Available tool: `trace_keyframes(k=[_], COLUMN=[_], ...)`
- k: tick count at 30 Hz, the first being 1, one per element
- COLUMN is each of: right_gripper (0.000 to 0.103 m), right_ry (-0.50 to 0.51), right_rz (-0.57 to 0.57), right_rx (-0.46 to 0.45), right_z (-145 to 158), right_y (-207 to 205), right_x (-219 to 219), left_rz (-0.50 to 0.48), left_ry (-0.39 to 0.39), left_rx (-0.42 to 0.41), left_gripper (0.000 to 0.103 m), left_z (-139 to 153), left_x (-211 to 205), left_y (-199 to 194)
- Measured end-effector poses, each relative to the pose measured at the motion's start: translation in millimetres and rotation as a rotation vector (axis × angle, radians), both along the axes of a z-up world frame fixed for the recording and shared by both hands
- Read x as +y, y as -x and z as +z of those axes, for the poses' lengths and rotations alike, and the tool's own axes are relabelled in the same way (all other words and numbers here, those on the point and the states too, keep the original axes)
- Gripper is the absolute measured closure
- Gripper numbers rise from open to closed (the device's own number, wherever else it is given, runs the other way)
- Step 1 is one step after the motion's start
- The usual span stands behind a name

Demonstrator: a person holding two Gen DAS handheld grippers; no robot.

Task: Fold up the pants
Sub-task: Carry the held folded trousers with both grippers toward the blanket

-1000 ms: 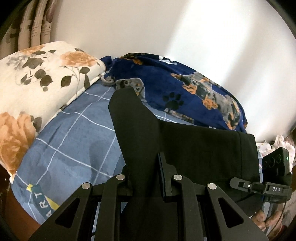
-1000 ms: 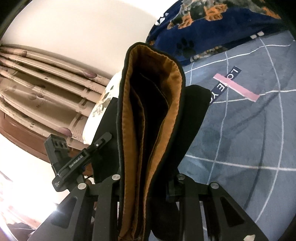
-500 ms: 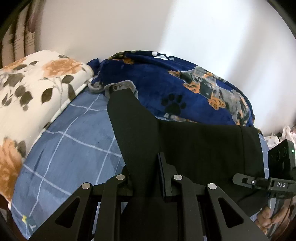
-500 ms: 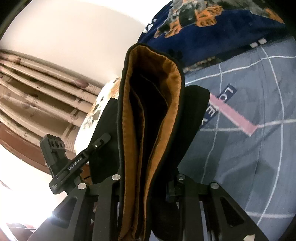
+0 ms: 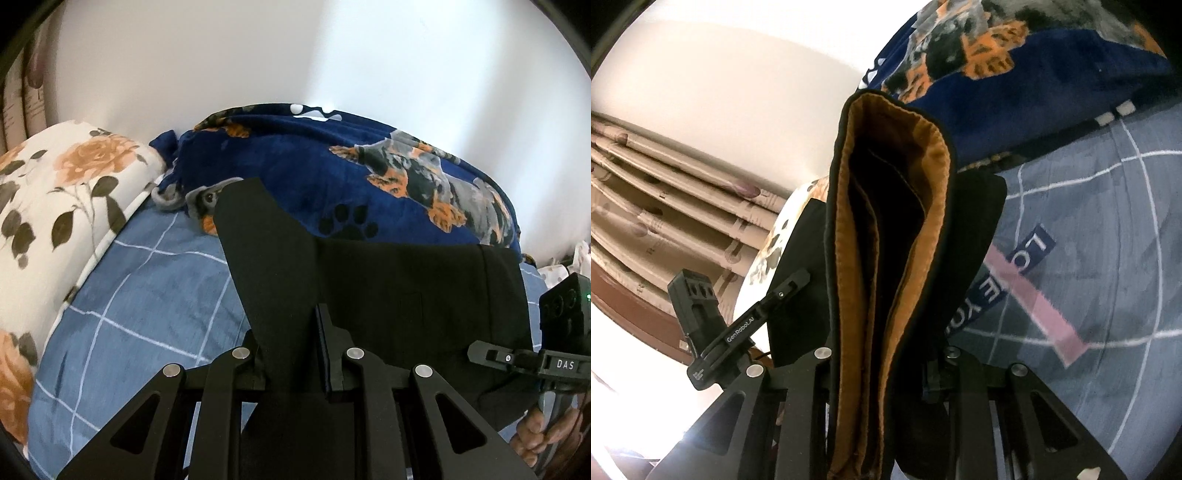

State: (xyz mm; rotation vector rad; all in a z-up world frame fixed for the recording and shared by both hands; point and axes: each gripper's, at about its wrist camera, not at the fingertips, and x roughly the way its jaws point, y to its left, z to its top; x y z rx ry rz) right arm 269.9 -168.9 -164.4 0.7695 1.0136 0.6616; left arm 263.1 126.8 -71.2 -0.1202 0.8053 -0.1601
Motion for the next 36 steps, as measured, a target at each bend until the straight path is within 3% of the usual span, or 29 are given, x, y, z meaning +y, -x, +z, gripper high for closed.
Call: trace_keyframes(k=[36], right_gripper=[0.08], right_ry=[-0.001], right_rz=[-0.072], right_rx=[0.047], right_z=[-13], right_y=[-2], right_x=[-28], left_rz=[0.007], left_ry=[-0.026], left_rx=[0.076], left_gripper=[0.084], left_z=[-47], left_x=[-15], left_y=[-56])
